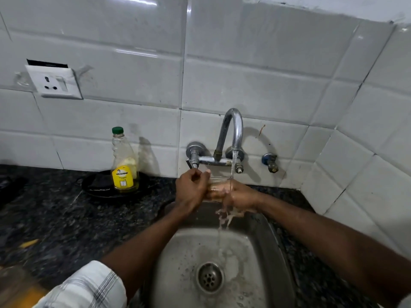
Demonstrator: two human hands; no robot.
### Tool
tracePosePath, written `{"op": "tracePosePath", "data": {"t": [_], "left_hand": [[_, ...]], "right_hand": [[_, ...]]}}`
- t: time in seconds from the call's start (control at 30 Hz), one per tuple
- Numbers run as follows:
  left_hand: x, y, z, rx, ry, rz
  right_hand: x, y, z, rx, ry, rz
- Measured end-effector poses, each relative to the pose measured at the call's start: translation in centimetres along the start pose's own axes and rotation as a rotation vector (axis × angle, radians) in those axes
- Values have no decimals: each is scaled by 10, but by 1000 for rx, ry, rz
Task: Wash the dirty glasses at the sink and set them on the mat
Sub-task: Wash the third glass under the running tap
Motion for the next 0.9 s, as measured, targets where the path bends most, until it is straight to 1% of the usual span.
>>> {"op": "tracePosePath", "data": {"t": [0.03,0.07,0.1,0.13,0.17,0.2,0.23,0.27,0.3,0.33,0.37,0.4,0.47,0.5,0.53,0.57,0.6,0.67,0.7,0.73,0.77,0.8,0.83,0.87,0.9], "left_hand": [[1,1,4,38,-40,15],[2,4,11,50,-163,84],[1,10,23,28,-368,204],[-8,17,30,-35,-586,342],[-15,21,32,-87,-691,398],[-14,20,33,-112,-677,351],[-7,14,29,-88,-535,223],[-3,6,17,-62,-342,71],[-3,0,7,-30,-170,-22],[-5,-3,-2,-16,-63,-64],[-3,-1,-3,0,-77,-49],[0,3,1,8,-180,10],[-4,15,12,-3,-538,249],[-7,16,14,-24,-664,344],[-7,16,12,-56,-691,362],[-2,14,9,-88,-619,313],[4,10,4,-111,-465,214],[3,-2,-11,-105,-94,-2],[0,-4,-14,-74,9,-70],[0,-4,-11,-47,0,-92],[2,-2,-4,-49,-117,-58],[2,3,6,-62,-302,45],[-4,11,14,-80,-515,198],[-13,16,16,-94,-683,341],[-16,17,16,-104,-740,406]], "right_hand": [[0,-2,-2,17,14,24],[-1,-2,1,-38,19,53],[-1,-1,5,-186,-50,60],[-2,-2,4,-281,-78,55],[-3,-1,-1,-293,-43,71],[-2,1,-5,-244,3,80],[-2,0,-3,-192,5,57],[0,0,-1,-117,16,28],[0,-2,-1,5,45,8],[-2,-3,1,93,83,8],[-2,-4,0,120,81,15],[-3,-7,2,39,61,10],[-6,-8,8,-215,-19,31],[-6,-8,6,-337,-42,27],[-7,-6,2,-392,-10,30],[-6,-5,-2,-387,27,36],[-2,-7,-4,-290,48,19],[-1,-15,0,-47,93,-55],[0,-14,3,17,88,-40],[-1,-13,5,35,51,5],[-3,-14,11,4,-8,22],[-4,-14,17,-138,-68,35],[-4,-12,21,-301,-112,40],[-3,-10,19,-422,-115,42],[-1,-8,12,-424,-76,42]]}}
Point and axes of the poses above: each hand's wrist, its own x-axis towards the middle knuckle, its own y-axis out of the palm, z = x × y, the point moved 7 cm from there along x, towards the middle knuckle, and after that the axes turned 4 degrees about y, right-handed, at the moved point
